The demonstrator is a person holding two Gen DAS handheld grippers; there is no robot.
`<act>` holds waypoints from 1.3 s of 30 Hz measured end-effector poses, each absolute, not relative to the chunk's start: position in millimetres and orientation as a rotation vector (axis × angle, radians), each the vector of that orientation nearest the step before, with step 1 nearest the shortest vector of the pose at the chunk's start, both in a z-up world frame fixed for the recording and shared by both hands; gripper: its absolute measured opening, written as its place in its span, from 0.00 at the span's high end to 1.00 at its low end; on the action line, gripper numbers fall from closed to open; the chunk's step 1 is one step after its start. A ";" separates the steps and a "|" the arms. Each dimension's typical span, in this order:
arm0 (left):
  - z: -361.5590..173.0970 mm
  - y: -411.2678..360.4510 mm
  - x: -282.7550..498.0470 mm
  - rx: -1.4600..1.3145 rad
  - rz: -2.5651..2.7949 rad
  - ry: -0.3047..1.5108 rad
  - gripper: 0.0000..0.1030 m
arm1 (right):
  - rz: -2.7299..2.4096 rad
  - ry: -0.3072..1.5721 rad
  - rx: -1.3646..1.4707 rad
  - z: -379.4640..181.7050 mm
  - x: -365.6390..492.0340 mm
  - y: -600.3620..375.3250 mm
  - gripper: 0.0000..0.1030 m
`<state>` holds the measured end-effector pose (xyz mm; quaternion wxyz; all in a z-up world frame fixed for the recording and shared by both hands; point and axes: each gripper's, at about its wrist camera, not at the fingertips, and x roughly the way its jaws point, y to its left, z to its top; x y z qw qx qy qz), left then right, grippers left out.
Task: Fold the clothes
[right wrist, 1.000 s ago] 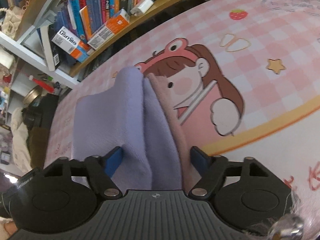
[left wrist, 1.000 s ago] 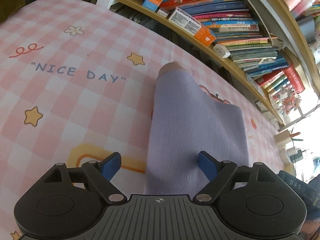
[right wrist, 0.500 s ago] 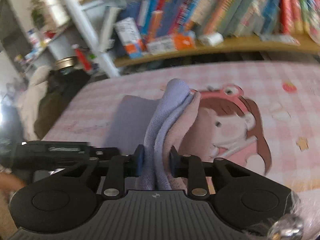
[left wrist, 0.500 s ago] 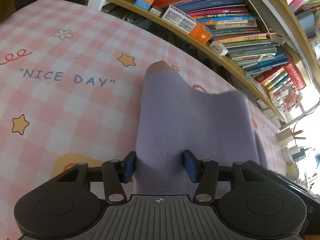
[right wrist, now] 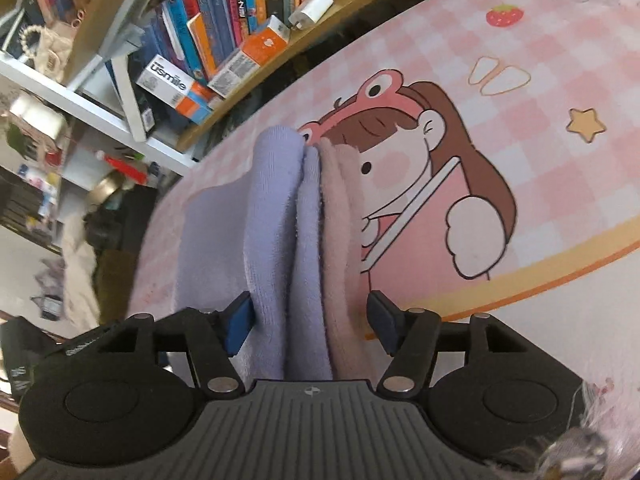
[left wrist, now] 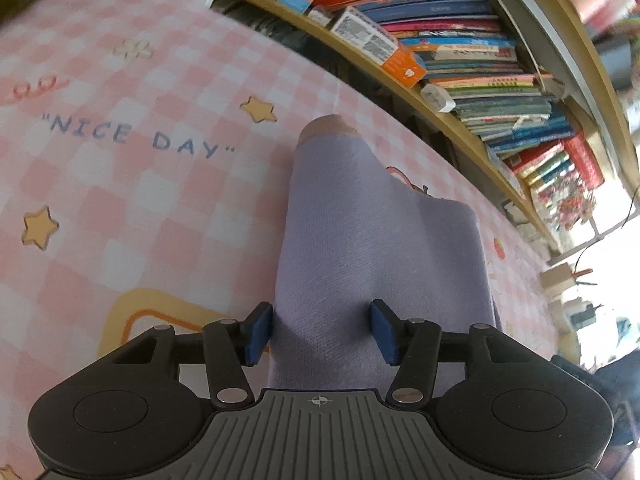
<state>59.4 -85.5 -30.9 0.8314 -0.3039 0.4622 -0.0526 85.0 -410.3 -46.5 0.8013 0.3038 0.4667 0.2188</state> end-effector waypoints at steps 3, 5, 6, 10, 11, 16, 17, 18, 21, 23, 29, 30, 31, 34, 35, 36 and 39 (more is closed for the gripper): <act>-32.4 -86.1 59.8 -0.651 -0.115 0.977 0.47 | 0.513 1.019 0.665 -48.9 90.1 -402.4 0.52; -32.6 -86.6 59.5 -0.650 -0.118 0.976 0.48 | 0.513 1.025 0.627 -46.1 93.0 -394.3 0.63; -32.5 -87.1 59.0 -0.646 -0.118 0.974 0.49 | 0.519 0.992 0.570 -37.0 89.6 -389.5 0.68; -27.9 -91.8 56.3 -0.598 -0.112 0.959 0.51 | 0.565 0.843 0.325 -4.1 70.9 -367.8 0.71; -27.3 -92.7 56.5 -0.588 -0.114 0.959 0.51 | 0.559 0.848 0.312 -4.9 70.5 -366.4 0.71; -28.6 -91.8 58.3 -0.585 -0.136 0.967 0.49 | 0.497 0.946 0.410 -26.6 80.9 -379.0 0.62; -30.2 -90.8 58.9 -0.593 -0.139 0.970 0.48 | 0.490 0.956 0.426 -29.4 81.8 -380.3 0.59; -32.1 -89.9 59.0 -0.605 -0.140 0.971 0.44 | 0.483 0.966 0.441 -32.2 82.7 -381.7 0.56; -36.8 -88.5 59.2 -0.633 -0.145 0.971 0.41 | 0.473 0.986 0.490 -39.3 83.8 -387.2 0.53; -37.0 -90.9 60.5 -0.632 -0.152 0.966 0.41 | 0.473 0.989 0.515 -42.1 84.5 -389.6 0.53; -29.6 -98.8 59.4 -0.600 -0.132 0.950 0.55 | 0.501 0.985 0.485 -39.0 87.3 -382.7 0.67; -26.5 -99.6 58.0 -0.595 -0.134 0.944 0.61 | 0.507 0.975 0.473 -36.2 86.2 -381.7 0.69; -22.8 -100.6 56.6 -0.589 -0.137 0.937 0.63 | 0.515 0.957 0.455 -31.4 83.4 -380.5 0.70; -12.3 -107.0 51.0 -0.558 -0.142 0.925 0.66 | 0.529 0.912 0.415 -18.5 74.5 -378.8 0.72; -9.0 -107.9 48.2 -0.555 -0.146 0.917 0.66 | 0.532 0.899 0.404 -14.4 71.5 -378.5 0.72; -5.5 -108.5 45.3 -0.553 -0.150 0.907 0.66 | 0.534 0.889 0.399 -11.4 68.4 -379.1 0.72; 5.2 -110.4 36.6 -0.549 -0.161 0.881 0.66 | 0.541 0.862 0.397 -3.1 59.5 -383.7 0.72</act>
